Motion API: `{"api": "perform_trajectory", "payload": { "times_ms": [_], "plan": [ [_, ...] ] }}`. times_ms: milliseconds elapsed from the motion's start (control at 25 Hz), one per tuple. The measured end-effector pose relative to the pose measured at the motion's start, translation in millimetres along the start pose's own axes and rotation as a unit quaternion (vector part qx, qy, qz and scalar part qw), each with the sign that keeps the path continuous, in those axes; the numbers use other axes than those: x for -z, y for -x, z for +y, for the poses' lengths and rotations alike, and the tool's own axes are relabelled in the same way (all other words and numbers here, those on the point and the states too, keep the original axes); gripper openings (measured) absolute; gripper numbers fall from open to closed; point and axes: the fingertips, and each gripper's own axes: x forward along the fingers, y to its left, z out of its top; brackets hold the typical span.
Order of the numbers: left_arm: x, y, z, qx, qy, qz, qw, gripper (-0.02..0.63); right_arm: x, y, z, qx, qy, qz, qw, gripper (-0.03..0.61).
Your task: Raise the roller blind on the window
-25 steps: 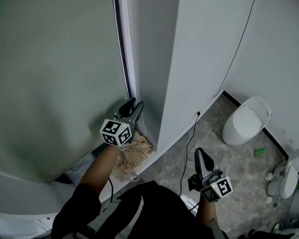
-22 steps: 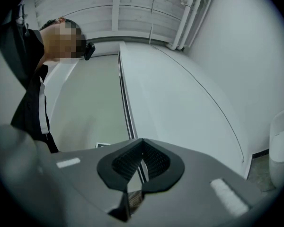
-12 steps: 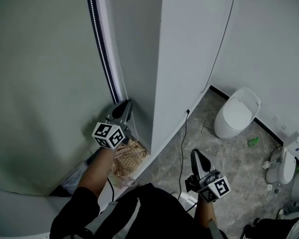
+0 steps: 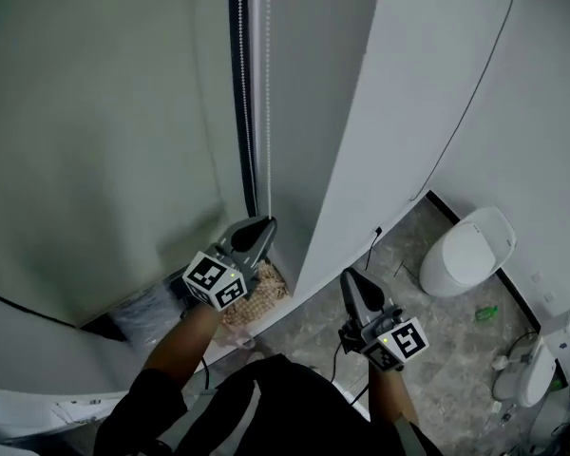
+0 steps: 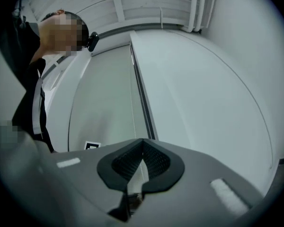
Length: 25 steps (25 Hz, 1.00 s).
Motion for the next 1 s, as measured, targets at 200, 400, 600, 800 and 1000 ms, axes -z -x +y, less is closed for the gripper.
{"api": "perform_trajectory", "payload": {
  "times_ms": [200, 400, 600, 800, 1000],
  "plan": [
    [1.0, 20.8, -23.9, -0.028, 0.004, -0.01, 0.9996, 0.005, -17.5, -45.2, 17.6, -0.107, -0.001, 0.004, 0.994, 0.066],
    [7.8, 39.8, -43.3, -0.036, -0.011, -0.009, 0.9993, 0.005, -36.0, -95.9, 52.1, -0.197, -0.015, 0.001, 0.98, 0.1],
    [-6.8, 43.9, -53.8, -0.047, -0.031, 0.001, 0.9984, 0.005, -81.6, -138.5, 82.0, -0.26, -0.009, -0.03, 0.965, 0.126],
    [-12.9, 61.2, -57.7, -0.057, -0.044, 0.007, 0.9974, 0.005, -115.7, -161.0, 109.1, -0.299, -0.01, -0.058, 0.952, 0.135],
    [-7.6, 70.6, -56.7, -0.07, -0.048, 0.015, 0.9962, 0.005, -134.5, -165.9, 127.6, -0.324, -0.028, -0.072, 0.943, 0.088]
  ]
}}
